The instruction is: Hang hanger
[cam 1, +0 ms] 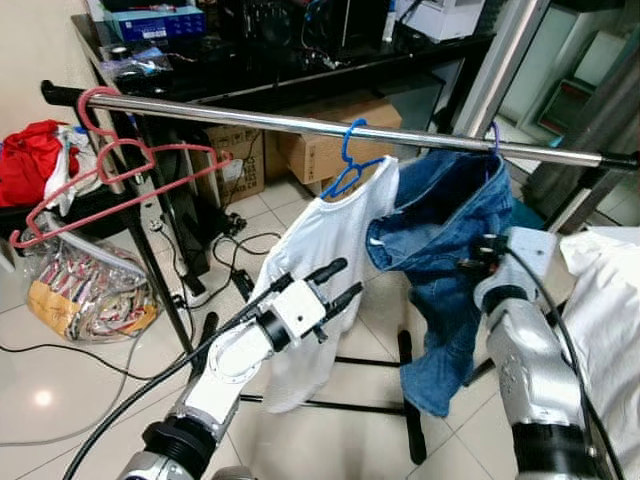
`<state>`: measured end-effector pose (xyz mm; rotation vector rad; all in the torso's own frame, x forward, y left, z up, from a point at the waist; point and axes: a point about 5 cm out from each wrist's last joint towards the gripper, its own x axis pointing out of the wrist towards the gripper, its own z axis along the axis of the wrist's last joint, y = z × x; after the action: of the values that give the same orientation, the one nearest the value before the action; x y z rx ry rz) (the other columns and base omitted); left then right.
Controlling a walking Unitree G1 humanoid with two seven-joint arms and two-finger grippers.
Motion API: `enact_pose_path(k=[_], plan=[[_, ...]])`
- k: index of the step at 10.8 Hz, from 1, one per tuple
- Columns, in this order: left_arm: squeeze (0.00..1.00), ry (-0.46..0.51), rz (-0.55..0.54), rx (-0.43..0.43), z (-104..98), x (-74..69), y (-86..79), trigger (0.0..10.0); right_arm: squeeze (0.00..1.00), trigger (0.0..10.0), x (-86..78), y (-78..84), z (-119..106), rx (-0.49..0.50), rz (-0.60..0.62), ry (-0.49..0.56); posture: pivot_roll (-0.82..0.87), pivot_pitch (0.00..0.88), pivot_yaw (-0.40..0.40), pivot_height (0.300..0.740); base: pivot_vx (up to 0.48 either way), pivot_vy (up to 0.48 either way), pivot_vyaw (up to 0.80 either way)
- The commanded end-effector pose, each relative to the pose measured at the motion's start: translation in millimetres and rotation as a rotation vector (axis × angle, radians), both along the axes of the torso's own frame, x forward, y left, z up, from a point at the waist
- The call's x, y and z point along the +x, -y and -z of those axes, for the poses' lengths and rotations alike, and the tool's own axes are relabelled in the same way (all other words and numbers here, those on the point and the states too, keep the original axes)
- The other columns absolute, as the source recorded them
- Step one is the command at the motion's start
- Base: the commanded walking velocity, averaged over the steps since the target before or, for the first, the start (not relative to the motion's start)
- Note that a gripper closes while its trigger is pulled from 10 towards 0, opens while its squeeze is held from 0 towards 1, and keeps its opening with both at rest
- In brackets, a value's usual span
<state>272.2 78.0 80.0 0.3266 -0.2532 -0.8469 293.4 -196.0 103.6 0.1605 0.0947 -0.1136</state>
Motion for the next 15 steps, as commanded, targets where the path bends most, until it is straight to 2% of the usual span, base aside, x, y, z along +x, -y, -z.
enact_pose_path(k=[1, 4, 6, 8, 9, 10, 11, 12, 14, 15], plan=[[0.00, -0.012, 0.005, 0.002, 1, 0.3, 1.8, 10.0, 0.00, 0.0, 0.6, 1.9, -38, -0.021, -0.015, 0.217, 0.15, 0.000, -0.086, 0.740, 0.000, 0.000, 0.00], [0.00, -0.011, 0.000, 0.000, 2, 0.1, 0.8, 10.0, 0.00, 0.0, -8.0, 0.4, -38, -0.047, -0.072, 0.261, 0.15, 0.000, -0.083, 0.740, 0.000, 0.000, 0.00], [0.00, -0.009, 0.000, 0.004, 2, 0.3, 0.5, 10.0, 0.00, 0.0, -9.7, -7.4, -42, -0.072, -0.126, 0.290, 0.15, 0.000, -0.082, 0.740, 0.000, 0.000, 0.00], [0.00, -0.012, -0.005, 0.007, 4, -0.6, -0.1, 10.0, 0.00, 0.0, -19.7, -12.4, -25, -0.132, -0.214, 0.254, 0.15, 0.002, -0.083, 0.740, 0.000, 0.000, 0.00], [0.00, -0.021, -0.012, -0.002, 5, -1.4, -0.7, 10.0, 0.00, 0.0, -25.6, -9.2, -11, -0.171, -0.232, 0.212, 0.15, 0.002, -0.083, 0.740, 0.000, 0.000, 0.00], [0.00, -0.034, -0.026, -0.027, 5, -1.2, -1.2, 10.0, 0.00, 0.0, -27.4, -8.7, -6, -0.183, -0.237, 0.195, 0.15, 0.002, -0.083, 0.740, 0.000, 0.000, 0.00], [0.00, -0.063, -0.054, -0.087, 4, -0.4, -1.8, 10.0, 0.00, 10.0, -30.6, -9.4, 3, -0.196, -0.245, 0.173, 0.15, 0.002, -0.083, 0.740, 0.000, 0.000, 0.00], [0.00, -0.076, -0.063, -0.109, 4, -0.5, -1.4, 10.0, 0.00, 10.0, -32.0, -7.3, 7, -0.205, -0.232, 0.164, 0.15, 0.002, -0.083, 0.740, 0.000, 0.000, 0.00], [0.00, -0.113, -0.080, -0.155, 7, -3.5, 1.7, 10.0, 0.00, 10.0, -31.7, 9.3, 16, -0.182, -0.118, 0.128, 0.15, 0.000, -0.083, 0.740, 0.000, 0.000, 0.00], [0.00, -0.124, -0.091, -0.171, 8, -3.9, 1.3, 10.0, 0.00, 10.0, -31.9, 13.5, 18, -0.204, -0.088, 0.122, 0.15, 0.000, -0.083, 0.740, 0.000, 0.000, 0.00]])
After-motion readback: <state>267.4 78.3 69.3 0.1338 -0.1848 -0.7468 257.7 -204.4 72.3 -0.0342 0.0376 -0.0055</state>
